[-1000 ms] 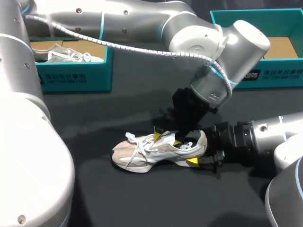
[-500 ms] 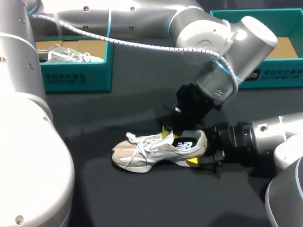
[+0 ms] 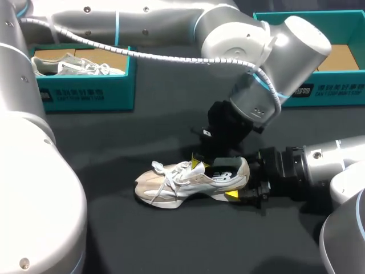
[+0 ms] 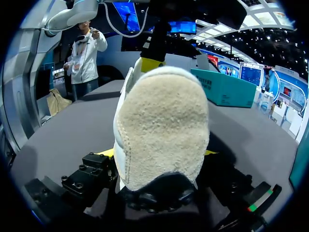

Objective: Take the shoe out of the shoebox, open the shoe tongue, remove and reinsert the insole, then place the shoe into the shoebox

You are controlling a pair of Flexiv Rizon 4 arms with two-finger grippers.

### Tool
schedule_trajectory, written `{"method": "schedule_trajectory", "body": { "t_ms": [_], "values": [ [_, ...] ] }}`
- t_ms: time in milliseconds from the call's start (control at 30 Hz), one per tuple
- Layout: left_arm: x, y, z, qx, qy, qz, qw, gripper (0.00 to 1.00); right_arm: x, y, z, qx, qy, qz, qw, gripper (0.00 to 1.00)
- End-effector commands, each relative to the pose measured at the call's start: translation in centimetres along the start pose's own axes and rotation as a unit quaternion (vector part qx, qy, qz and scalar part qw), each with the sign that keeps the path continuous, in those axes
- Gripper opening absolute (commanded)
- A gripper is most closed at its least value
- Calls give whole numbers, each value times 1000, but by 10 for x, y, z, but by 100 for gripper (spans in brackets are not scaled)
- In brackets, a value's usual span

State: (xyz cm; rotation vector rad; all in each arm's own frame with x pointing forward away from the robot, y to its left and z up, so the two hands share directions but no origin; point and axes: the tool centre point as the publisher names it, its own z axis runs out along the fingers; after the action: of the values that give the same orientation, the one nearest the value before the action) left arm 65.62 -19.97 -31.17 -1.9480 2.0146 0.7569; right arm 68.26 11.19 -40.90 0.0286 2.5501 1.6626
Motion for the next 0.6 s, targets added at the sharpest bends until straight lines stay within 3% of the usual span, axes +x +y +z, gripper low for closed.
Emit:
{"method": "schedule_trajectory", "body": {
  "t_ms": [33, 200, 267, 300, 333, 600],
  "values": [
    [-3, 5, 2, 5, 8, -32, 999, 24, 1, 0, -1, 3, -1, 0, 1000, 0],
    [3, 1, 4, 2, -4, -33, 999, 25, 1, 0, -1, 3, -1, 0, 1000, 0],
    [3, 0, 4, -1, -6, -33, 999, 17, 1, 0, -1, 3, -1, 0, 1000, 0],
    [3, -1, 4, -2, -5, -33, 999, 4, 1, 0, -1, 3, -1, 0, 1000, 0],
    [1, 0, 3, -3, -3, -33, 999, 0, 1, 0, -1, 3, -1, 0, 1000, 0],
    [-30, 9, 4, 1, 51, -28, 998, 0, 1, 0, -1, 3, -1, 0, 1000, 0]
  ]
}}
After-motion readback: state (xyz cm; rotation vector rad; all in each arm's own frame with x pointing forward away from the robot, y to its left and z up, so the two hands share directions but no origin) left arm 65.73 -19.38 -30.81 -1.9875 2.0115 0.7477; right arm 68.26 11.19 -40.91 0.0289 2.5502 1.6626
